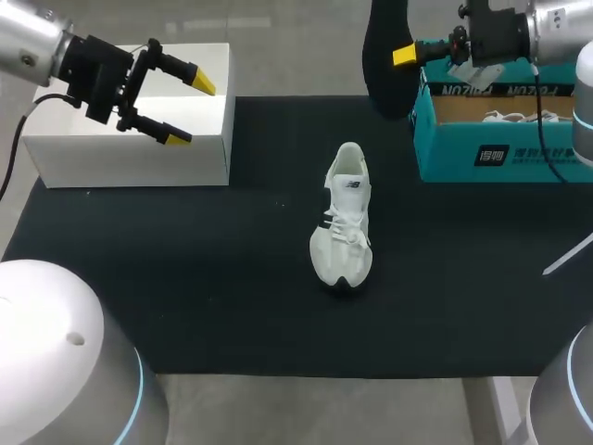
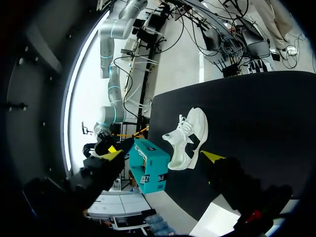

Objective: Take the shoe out of the shoebox, open the shoe tongue, remove and reinsert the insole, then place the shoe into the shoebox

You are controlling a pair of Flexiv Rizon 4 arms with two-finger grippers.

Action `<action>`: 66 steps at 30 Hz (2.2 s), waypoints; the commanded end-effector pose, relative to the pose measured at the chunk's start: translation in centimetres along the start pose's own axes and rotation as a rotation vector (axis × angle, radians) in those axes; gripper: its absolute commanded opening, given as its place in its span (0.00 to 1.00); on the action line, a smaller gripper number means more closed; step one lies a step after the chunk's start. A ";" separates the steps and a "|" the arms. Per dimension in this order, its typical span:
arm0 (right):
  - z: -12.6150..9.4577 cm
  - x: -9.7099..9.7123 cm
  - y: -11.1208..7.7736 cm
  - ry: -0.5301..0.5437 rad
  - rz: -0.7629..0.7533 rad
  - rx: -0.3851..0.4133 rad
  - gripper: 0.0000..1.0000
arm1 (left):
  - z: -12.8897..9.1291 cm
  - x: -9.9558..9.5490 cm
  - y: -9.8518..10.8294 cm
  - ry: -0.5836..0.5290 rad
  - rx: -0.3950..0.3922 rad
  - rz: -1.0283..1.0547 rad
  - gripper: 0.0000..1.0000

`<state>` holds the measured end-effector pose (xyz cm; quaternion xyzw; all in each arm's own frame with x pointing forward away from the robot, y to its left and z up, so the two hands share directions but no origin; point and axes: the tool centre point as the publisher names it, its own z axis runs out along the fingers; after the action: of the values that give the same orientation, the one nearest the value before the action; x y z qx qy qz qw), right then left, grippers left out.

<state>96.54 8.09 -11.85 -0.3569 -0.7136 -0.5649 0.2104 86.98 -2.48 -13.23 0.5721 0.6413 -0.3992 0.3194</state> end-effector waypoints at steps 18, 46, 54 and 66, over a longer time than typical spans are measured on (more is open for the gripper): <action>3.7 -2.7 0.3 -0.067 -0.065 -0.005 0.00 | 0.0 0.0 0.1 0.004 0.002 0.000 1.00; 7.5 -7.9 -5.2 -0.067 0.002 0.051 0.00 | 0.0 0.0 0.1 0.004 0.002 0.000 1.00; 8.1 -8.6 -5.5 -0.059 0.003 0.053 0.00 | 0.0 0.0 0.1 0.004 0.002 0.000 1.00; 10.8 -10.7 -7.1 -0.027 0.003 -0.020 0.00 | 0.0 0.0 0.1 0.004 0.002 0.000 1.00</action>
<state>99.23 14.19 -26.33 -0.3647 -0.7126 -0.5643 0.2018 86.99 -2.47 -13.20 0.5723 0.6415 -0.3990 0.3190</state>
